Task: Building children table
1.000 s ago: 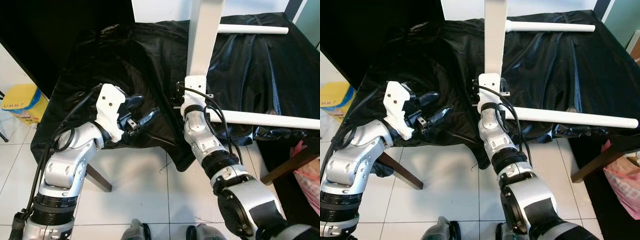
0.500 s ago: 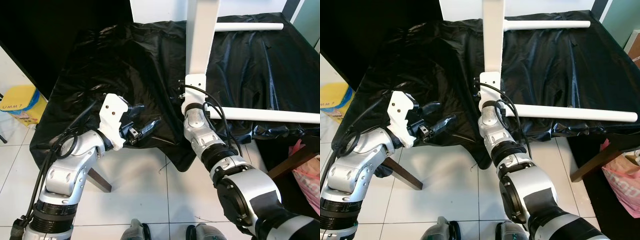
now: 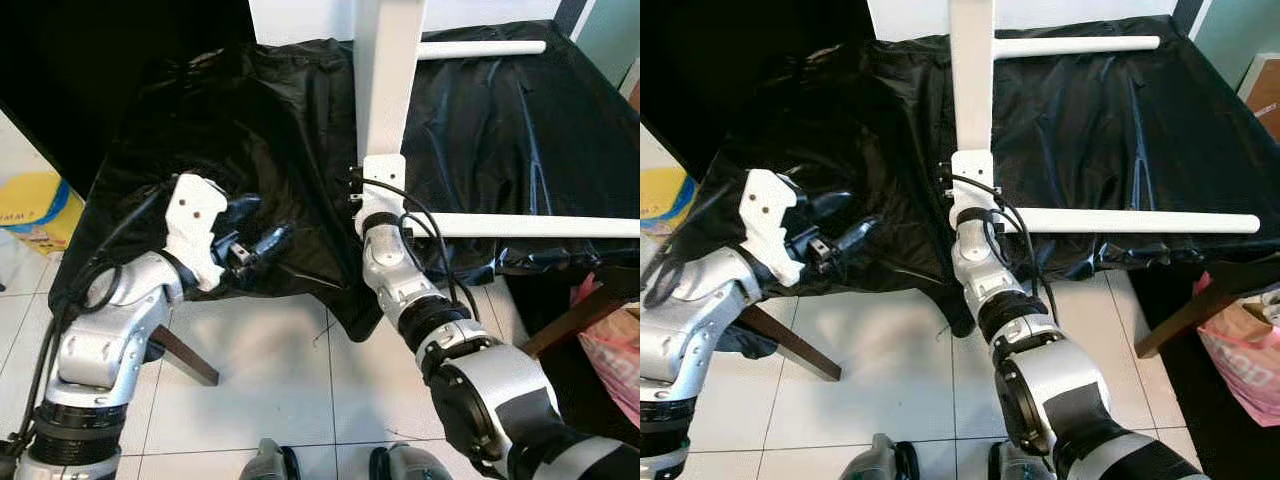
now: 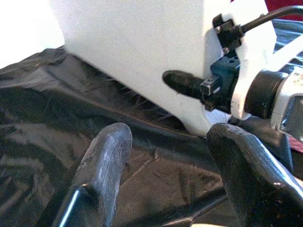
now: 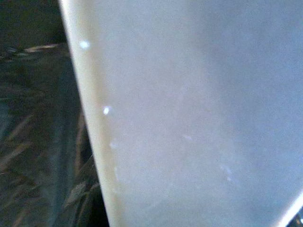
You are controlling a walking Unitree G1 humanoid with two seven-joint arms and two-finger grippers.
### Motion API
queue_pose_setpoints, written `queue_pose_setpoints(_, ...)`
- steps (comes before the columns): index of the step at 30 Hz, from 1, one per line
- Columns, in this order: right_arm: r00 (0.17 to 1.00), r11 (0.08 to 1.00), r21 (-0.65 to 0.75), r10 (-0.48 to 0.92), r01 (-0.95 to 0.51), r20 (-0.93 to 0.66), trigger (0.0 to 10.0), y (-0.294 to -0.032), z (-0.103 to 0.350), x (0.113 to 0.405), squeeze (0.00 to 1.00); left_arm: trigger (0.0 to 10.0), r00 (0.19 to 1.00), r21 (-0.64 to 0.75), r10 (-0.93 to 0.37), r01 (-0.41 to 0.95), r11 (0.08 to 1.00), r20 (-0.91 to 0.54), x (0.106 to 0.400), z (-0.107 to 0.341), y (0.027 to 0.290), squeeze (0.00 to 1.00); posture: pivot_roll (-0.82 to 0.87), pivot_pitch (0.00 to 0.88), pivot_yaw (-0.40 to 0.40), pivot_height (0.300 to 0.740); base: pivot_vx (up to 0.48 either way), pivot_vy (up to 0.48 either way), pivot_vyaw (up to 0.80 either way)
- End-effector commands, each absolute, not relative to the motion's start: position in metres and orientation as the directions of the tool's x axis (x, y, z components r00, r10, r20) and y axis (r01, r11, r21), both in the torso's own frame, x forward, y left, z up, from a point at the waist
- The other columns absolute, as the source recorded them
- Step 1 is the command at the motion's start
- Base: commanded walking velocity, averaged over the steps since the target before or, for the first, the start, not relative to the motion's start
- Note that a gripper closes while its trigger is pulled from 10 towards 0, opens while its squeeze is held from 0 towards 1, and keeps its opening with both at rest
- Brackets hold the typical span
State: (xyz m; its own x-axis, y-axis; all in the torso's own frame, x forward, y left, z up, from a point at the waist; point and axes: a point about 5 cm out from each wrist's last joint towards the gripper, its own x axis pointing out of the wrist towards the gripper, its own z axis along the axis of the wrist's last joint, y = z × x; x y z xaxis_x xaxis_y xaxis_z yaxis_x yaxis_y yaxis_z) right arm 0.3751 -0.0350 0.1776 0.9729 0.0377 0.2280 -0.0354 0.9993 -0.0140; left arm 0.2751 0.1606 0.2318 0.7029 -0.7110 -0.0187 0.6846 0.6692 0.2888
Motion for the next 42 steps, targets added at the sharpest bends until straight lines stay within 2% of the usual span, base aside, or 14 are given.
queue_pose_setpoints(1, 0.946, 0.982, -0.050, 0.189, -0.182, 0.262, 0.0, -0.010, 0.180, 0.366, 0.00, 10.0, 0.686, 0.300, -0.727, 0.700, 0.648, -0.030, 0.274, 0.235, 0.164, 0.00, 0.04, 0.122, 0.013, 0.740, 0.000, 0.000, 0.00)
queue_pose_setpoints(8, 0.879, 0.932, -0.018, 0.349, -0.363, 0.324, 0.0, 0.016, 0.193, 0.356, 0.00, 10.0, 0.721, 0.338, -0.693, 0.656, 0.675, -0.018, 0.277, 0.245, 0.178, 0.00, 0.05, 0.113, 0.007, 0.740, 0.000, 0.000, 0.00)
queue_pose_setpoints(14, 0.846, 0.906, -0.009, 0.398, -0.422, 0.354, 0.0, 0.025, 0.202, 0.354, 0.00, 10.0, 0.729, 0.340, -0.685, 0.648, 0.682, -0.015, 0.277, 0.246, 0.180, 0.00, 0.05, 0.112, 0.007, 0.740, 0.000, 0.000, 0.00)
queue_pose_setpoints(28, 0.809, 0.875, 0.048, 0.424, -0.482, 0.407, 0.0, 0.044, 0.240, 0.359, 0.00, 10.0, 0.733, 0.325, -0.680, 0.646, 0.691, -0.012, 0.276, 0.246, 0.180, 0.00, 0.05, 0.127, 0.011, 0.740, 0.000, 0.000, 0.00)
queue_pose_setpoints(39, 0.801, 0.862, 0.036, 0.454, -0.506, 0.391, 0.0, 0.056, 0.237, 0.353, 0.00, 10.0, 0.734, 0.318, -0.679, 0.646, 0.694, -0.010, 0.275, 0.245, 0.179, 0.00, 0.05, 0.138, 0.009, 0.740, 0.000, 0.000, 0.00)
queue_pose_setpoints(40, 0.800, 0.856, 0.017, 0.476, -0.517, 0.365, 2.5, 0.062, 0.229, 0.349, 0.00, 10.0, 0.735, 0.319, -0.678, 0.645, 0.695, -0.011, 0.274, 0.245, 0.179, 0.00, 0.06, 0.140, 0.008, 0.740, 0.000, 0.000, 0.00)
queue_pose_setpoints(41, 0.800, 0.856, 0.017, 0.476, -0.517, 0.365, 2.5, 0.062, 0.229, 0.349, 0.00, 10.0, 0.735, 0.319, -0.678, 0.645, 0.695, -0.011, 0.274, 0.245, 0.179, 0.00, 0.06, 0.140, 0.008, 0.740, 0.000, 0.000, 0.00)
queue_pose_setpoints(42, 0.799, 0.850, 0.000, 0.495, -0.526, 0.341, 10.0, 0.066, 0.220, 0.345, 0.00, 10.0, 0.736, 0.316, -0.677, 0.644, 0.696, -0.010, 0.274, 0.245, 0.179, 0.00, 0.06, 0.142, 0.006, 0.740, 0.000, 0.000, 0.00)
